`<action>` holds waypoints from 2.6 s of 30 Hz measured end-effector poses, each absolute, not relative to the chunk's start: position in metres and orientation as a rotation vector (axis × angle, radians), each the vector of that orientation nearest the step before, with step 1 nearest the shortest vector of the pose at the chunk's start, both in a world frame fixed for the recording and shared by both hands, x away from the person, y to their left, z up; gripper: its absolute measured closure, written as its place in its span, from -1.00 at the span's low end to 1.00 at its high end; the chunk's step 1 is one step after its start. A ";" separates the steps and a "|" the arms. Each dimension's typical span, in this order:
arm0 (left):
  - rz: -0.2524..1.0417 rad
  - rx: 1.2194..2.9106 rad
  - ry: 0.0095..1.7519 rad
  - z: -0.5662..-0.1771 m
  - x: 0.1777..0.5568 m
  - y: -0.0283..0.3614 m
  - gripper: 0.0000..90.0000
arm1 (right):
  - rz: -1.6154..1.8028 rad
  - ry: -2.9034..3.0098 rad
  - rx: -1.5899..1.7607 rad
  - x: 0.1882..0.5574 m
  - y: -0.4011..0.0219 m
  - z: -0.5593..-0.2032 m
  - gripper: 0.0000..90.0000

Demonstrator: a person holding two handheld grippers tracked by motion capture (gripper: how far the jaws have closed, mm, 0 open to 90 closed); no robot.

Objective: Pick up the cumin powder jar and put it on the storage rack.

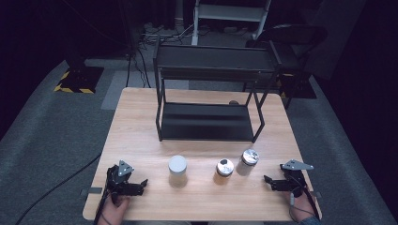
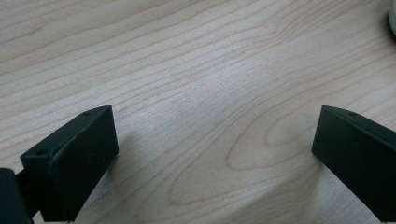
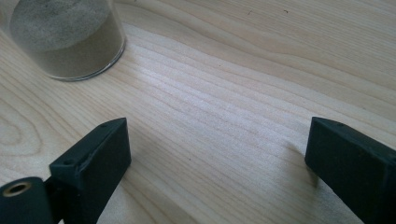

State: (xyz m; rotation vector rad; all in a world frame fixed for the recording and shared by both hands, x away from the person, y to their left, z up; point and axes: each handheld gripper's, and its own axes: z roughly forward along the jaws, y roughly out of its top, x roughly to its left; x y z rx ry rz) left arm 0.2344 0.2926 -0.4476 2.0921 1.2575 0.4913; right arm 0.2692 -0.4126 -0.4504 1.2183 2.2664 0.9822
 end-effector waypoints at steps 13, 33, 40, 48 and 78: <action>0.495 2.077 1.288 -0.447 0.236 0.290 -0.99 | 0.983 2.269 1.216 0.270 -0.413 -0.450 -0.85; 0.662 1.796 1.197 -0.439 0.180 0.296 -0.88 | 0.984 2.271 1.214 0.270 -0.414 -0.450 -0.85; 0.737 1.740 1.101 -0.437 0.162 0.289 -0.88 | 0.985 2.271 1.214 0.270 -0.414 -0.450 -0.85; 0.755 1.693 1.062 -0.429 0.153 0.277 -0.88 | 0.985 2.271 1.214 0.270 -0.414 -0.450 -0.85; 0.724 1.621 1.030 -0.418 0.138 0.217 -0.89 | 0.982 2.272 1.211 0.270 -0.413 -0.450 -0.86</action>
